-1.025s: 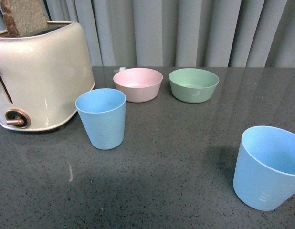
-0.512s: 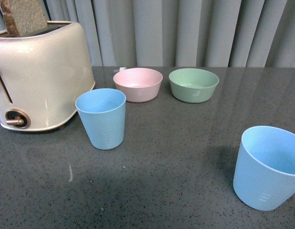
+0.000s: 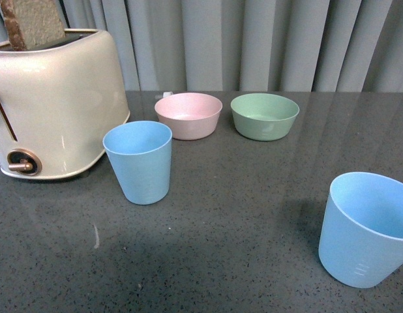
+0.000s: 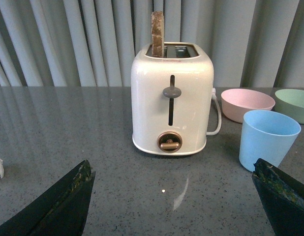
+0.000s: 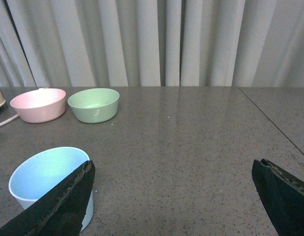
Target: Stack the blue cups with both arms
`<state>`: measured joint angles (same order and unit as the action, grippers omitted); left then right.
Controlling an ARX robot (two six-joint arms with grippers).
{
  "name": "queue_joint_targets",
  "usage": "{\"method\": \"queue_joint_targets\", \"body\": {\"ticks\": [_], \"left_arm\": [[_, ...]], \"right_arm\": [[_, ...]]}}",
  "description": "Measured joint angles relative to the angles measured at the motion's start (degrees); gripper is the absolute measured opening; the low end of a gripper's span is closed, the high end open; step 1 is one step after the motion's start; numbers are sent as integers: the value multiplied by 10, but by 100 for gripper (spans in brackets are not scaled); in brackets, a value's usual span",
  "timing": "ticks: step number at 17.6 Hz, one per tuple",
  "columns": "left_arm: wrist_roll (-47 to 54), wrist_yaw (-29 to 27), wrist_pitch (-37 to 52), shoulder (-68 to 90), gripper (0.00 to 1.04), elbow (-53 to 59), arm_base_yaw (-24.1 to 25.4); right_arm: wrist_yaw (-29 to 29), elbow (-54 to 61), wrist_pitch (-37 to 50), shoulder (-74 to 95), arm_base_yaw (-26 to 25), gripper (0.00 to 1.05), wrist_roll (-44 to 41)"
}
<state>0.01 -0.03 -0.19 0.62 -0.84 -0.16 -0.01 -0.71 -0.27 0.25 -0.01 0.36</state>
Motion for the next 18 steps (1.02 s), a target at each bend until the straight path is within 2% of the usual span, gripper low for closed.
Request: {"method": "queue_joint_targets", "body": {"ticks": [5,6,8,9,10,11,13,15,16,18], "left_arm": [[0,-11,-13,2,98,-2,-4],[0,-35,-38,6,98,-9,-12],[1,-130,-87,65,98,-41,-87],[5,-149,-83,80,98,-55,-110],[8,-148,-83,85,98,-71,-112],[14,-134,-72,91,98,-91,-94],[33,-56,52,192,98,-140,-37],[58,15,176,360,98,-179,-45],[83,35,236,464,98,-224,-64],[107,56,269,609,98,-308,-92]], "right_arm": [[0,0,0,0,0,98,0],[0,0,0,0,0,98,0],[0,0,0,0,0,98,0],[0,0,1,0,0,98,0],[0,0,0,0,0,98,0],[0,0,0,0,0,98,0],[0,0,0,0,0,98,0],[0,0,0,0,0,98,0],[0,0,0,0,0,98,0],[0,0,0,0,0,98,0]]}}
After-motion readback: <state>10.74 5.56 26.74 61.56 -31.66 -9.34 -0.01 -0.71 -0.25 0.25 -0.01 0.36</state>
